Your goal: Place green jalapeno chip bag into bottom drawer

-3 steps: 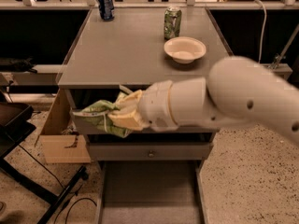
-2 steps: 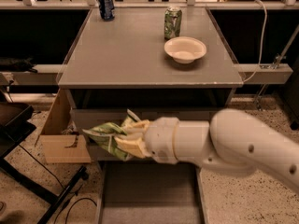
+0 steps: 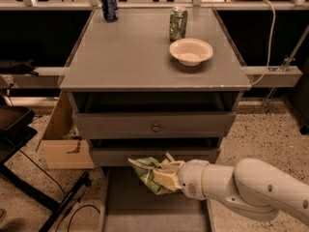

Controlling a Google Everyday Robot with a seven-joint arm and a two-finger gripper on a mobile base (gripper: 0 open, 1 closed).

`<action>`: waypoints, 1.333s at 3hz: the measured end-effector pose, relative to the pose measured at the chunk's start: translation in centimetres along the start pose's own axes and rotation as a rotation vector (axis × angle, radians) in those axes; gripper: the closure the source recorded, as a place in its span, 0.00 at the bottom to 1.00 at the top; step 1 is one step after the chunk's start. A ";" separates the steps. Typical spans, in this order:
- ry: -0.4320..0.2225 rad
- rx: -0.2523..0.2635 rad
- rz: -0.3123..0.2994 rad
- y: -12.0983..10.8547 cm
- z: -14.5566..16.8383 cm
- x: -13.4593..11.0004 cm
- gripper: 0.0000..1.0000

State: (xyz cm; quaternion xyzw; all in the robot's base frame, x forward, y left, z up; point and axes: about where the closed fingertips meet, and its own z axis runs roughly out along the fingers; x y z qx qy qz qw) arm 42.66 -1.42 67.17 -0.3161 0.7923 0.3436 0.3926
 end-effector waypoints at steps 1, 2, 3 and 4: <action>0.018 0.006 0.011 -1.4 0.2 0.8 1.00; 0.059 -0.043 -0.053 -1.6 2.5 0.6 1.00; 0.086 -0.099 -0.138 -5.4 4.5 3.2 1.00; 0.066 -0.170 -0.121 -9.1 6.2 8.5 1.00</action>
Offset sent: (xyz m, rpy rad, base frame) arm 0.0360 0.0347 -0.0331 -0.0873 -0.0183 0.1903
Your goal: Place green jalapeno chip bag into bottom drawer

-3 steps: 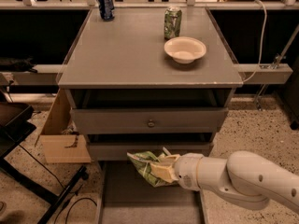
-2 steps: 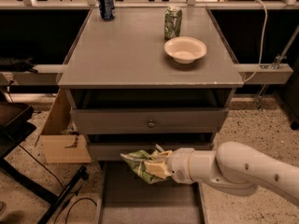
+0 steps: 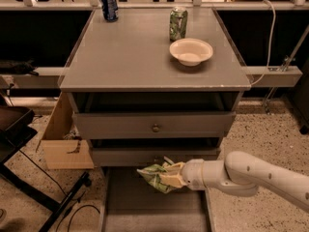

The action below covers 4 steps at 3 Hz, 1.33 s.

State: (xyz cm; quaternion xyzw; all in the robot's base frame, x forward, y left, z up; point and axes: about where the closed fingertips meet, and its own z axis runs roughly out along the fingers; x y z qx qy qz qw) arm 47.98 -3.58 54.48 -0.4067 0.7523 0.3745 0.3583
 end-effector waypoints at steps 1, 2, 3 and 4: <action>-0.047 -0.040 0.114 -2.0 0.8 7.4 1.00; -0.056 -0.096 0.319 -2.4 3.8 17.7 1.00; -0.054 -0.119 0.429 -2.1 5.3 22.9 0.96; -0.054 -0.119 0.429 -2.1 5.3 22.9 0.73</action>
Offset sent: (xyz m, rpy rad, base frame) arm -0.0710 -0.0475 -0.2655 0.2327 0.4532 -0.1260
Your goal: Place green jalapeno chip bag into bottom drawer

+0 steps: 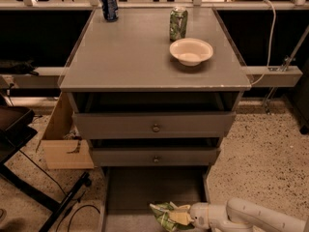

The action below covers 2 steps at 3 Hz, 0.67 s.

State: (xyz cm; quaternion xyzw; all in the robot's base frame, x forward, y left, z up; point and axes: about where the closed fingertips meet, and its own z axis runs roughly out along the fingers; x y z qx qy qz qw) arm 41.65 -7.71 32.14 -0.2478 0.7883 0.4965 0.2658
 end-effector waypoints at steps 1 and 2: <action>0.000 0.000 0.000 0.0 0.0 0.0 0.50; 0.000 0.000 0.000 0.0 0.0 0.0 0.27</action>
Offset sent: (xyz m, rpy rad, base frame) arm 0.0000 0.0000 0.0000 0.0000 0.0000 0.0000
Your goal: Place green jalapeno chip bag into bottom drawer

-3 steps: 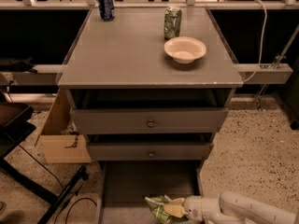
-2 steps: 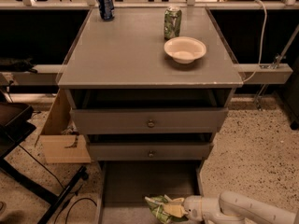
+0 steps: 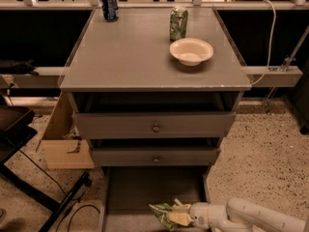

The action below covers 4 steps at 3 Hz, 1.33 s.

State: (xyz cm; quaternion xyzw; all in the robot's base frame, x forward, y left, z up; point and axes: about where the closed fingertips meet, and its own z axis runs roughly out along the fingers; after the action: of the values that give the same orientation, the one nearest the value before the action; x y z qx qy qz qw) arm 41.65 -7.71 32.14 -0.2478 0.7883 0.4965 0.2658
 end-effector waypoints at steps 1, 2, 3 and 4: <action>0.000 0.000 0.000 0.0 0.0 0.0 0.04; 0.000 -0.001 -0.001 0.0 0.0 0.0 0.00; -0.016 -0.048 -0.043 1.7 0.1 -0.5 0.00; 0.031 -0.074 -0.162 5.9 -3.7 -1.1 0.00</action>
Offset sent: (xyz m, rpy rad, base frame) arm 0.0000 0.0000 0.0000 0.0000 0.0000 0.0000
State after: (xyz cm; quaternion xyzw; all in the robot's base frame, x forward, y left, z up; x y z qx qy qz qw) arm 37.90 -8.70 38.06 -0.3280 0.7509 0.4983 0.2833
